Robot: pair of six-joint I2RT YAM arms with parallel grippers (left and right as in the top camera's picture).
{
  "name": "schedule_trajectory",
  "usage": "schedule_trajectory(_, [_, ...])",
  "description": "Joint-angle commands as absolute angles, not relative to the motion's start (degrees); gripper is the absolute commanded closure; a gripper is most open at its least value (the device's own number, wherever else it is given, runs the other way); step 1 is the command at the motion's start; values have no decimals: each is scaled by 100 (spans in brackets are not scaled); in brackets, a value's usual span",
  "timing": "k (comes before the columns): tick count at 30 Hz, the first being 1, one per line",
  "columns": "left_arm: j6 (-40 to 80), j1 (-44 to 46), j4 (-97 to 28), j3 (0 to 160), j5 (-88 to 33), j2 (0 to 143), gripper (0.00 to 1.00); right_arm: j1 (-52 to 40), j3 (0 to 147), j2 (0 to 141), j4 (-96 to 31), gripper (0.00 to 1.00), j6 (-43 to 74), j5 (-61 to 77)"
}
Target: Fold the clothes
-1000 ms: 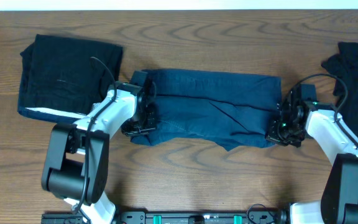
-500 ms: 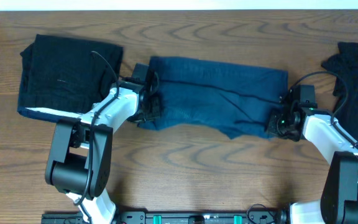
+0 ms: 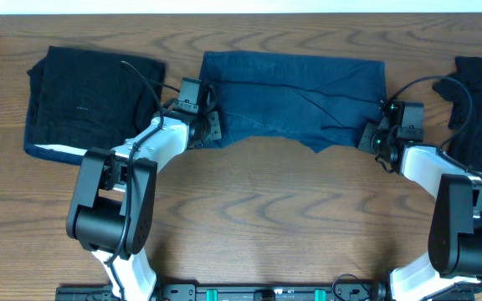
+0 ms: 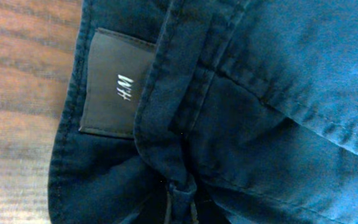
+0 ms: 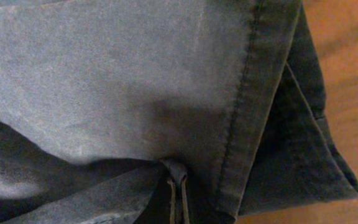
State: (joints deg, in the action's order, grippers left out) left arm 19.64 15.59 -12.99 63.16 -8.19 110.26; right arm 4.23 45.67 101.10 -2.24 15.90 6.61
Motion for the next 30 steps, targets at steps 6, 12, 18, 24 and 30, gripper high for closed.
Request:
schedule_trajectory(6, [1516,1566,-1813,6351,-683,11019,94,384,4890,9441,-1304,99,1409,648])
schedule_trajectory(12, [1533,1566,-2558,6357,-687,10088,94,401,5352,8259,-2932,99,1411,867])
schedule_trajectory(18, [1559,1568,-3612,6357,-687,8930,94,405,5400,7426,-4429,99,1439,947])
schedule_trajectory(24, [1745,1568,-4888,6357,-687,8361,94,405,5341,7349,-5854,99,1476,1081])
schedule_trajectory(30, [1824,1568,-5675,6160,-687,8359,94,412,5061,7349,-6333,99,1852,1116])
